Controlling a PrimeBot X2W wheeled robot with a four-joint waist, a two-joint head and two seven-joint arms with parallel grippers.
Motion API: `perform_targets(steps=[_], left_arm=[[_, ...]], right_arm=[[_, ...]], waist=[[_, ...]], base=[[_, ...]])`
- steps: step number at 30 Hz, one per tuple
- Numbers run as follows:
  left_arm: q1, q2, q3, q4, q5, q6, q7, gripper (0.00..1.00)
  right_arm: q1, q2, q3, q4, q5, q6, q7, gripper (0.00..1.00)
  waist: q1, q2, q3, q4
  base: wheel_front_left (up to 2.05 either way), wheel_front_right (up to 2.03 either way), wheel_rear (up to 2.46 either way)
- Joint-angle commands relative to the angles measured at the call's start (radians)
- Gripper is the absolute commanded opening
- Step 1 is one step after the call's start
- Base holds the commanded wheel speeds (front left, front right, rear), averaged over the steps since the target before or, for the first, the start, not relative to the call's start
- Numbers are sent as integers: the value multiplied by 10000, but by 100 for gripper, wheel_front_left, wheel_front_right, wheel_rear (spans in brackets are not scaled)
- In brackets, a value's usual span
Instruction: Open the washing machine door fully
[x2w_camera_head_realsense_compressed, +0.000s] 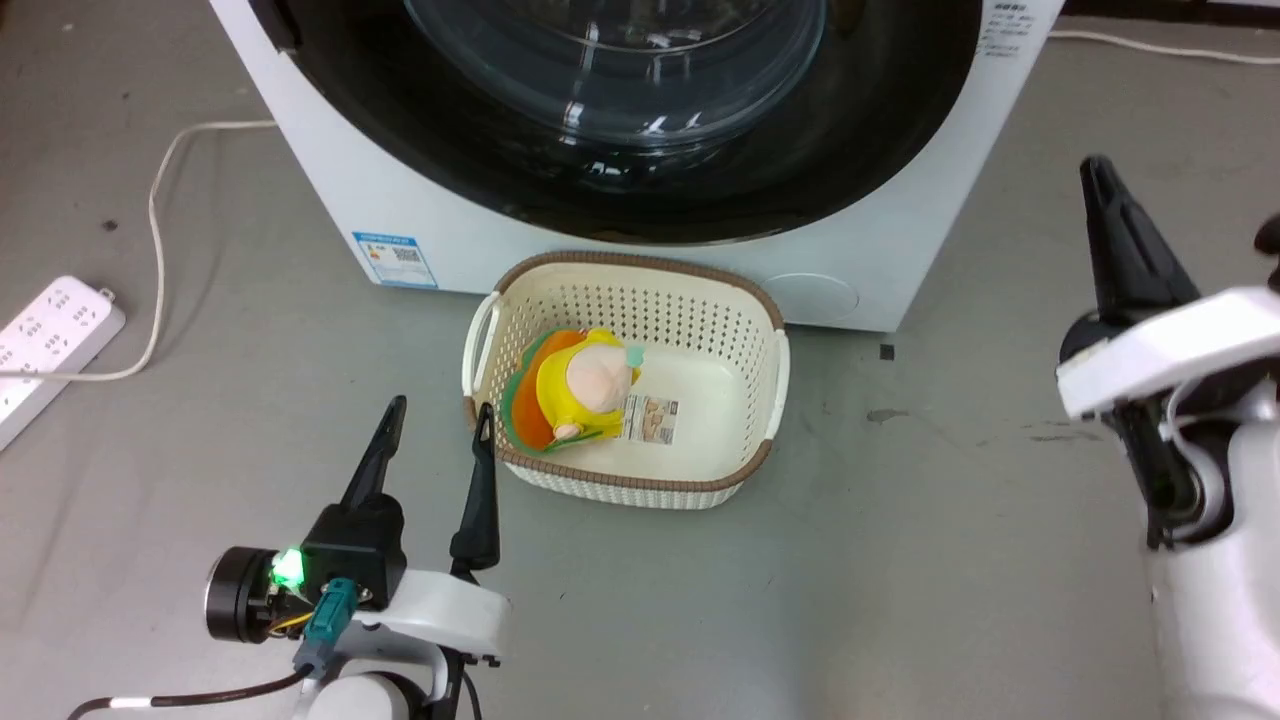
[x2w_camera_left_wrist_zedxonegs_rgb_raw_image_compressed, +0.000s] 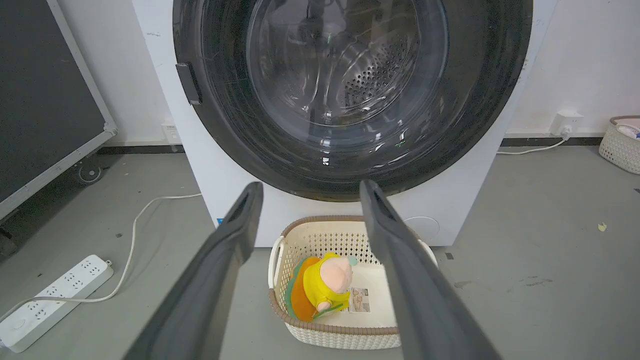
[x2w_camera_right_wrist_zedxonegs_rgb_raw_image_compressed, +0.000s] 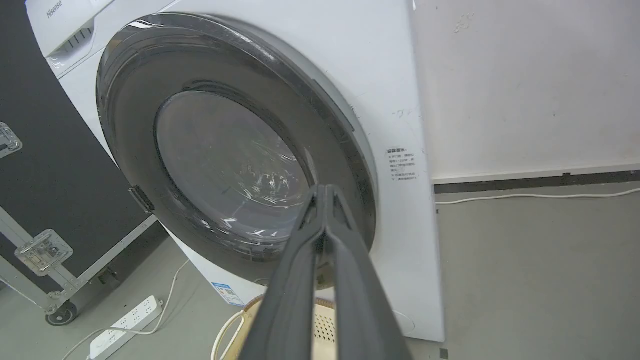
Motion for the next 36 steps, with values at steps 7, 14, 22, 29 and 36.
perform_targets(steps=[7, 14, 22, 29, 36], left_arm=[[-329, 14, -205, -80, -105, 149, -251, 100], [-471, 15, -313, -91, -306, 226, -397, 100], [-640, 16, -503, -126, -332, 289, -543, 100], [-809, 17, -712, -216, -384, 385, -689, 100], [-972, 18, -938, -258, -434, 462, -836, 100]], right_arm=[[-1433, 26, -446, 809, 1404, -4, 460, 0], [-2445, -183, -310, 1259, 1972, -4, 822, 0], [-3513, -408, -581, 2296, 2801, -5, 1294, 0], [-4819, -622, -1096, 3564, 3779, -5, 2008, 0], [-6474, -1089, -1754, 5416, 4533, -6, 2776, 0]], waist=[[-1, 0, 407, 206], [-1, 0, 770, 360], [-1, 0, 1132, 548], [-1, 0, 1548, 794], [-1, 0, 2033, 1044]], base=[[0, 0, 0], [0, 0, 0], [0, 0, 0], [0, 0, 0], [0, 0, 0]])
